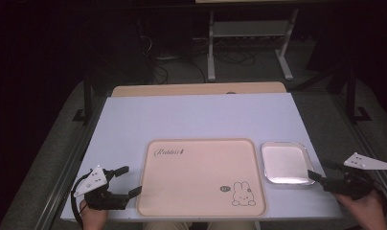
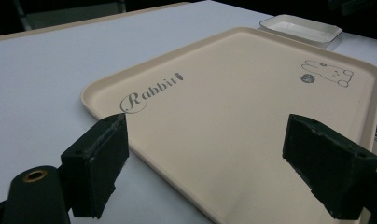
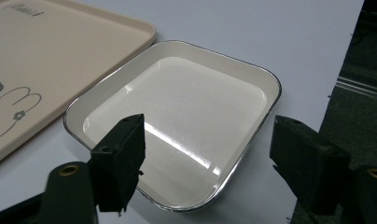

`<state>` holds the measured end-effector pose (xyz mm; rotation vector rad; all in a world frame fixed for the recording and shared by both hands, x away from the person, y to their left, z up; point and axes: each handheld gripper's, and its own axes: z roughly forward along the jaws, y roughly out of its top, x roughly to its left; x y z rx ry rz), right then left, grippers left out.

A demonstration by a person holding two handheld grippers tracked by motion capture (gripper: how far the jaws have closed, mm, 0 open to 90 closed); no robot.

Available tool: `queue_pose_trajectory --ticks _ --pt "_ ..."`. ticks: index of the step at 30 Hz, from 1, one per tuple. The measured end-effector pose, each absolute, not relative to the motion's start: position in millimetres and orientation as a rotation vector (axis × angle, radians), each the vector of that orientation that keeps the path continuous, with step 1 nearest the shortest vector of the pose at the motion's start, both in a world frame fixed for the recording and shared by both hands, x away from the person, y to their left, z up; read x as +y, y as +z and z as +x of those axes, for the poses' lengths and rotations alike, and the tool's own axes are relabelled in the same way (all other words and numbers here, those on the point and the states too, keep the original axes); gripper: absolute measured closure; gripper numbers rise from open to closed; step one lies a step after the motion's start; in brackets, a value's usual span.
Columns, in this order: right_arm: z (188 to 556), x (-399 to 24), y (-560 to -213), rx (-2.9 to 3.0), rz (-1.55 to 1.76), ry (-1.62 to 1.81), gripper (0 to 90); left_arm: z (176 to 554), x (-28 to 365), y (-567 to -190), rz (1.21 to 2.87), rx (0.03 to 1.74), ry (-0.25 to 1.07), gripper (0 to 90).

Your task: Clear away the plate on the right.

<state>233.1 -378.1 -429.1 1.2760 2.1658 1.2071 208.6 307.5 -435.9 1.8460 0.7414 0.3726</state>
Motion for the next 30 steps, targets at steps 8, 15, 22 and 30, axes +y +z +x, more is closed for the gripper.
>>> queue_pose_trajectory --ticks 8,15,22,30 --pt "245 -382 -428 2.175 1.355 1.185 31.3 208 308 -436 1.840 0.747 0.372 14.0" --pt "254 -386 -425 2.180 1.429 1.169 37.0 208 309 -436 1.833 0.748 0.373 14.0" --pt "265 -387 -421 2.189 1.504 1.150 42.9 208 309 -436 1.834 0.750 0.375 14.0" --pt "281 -388 -422 2.204 1.640 1.107 49.1 209 310 -436 1.832 0.752 0.373 14.0"
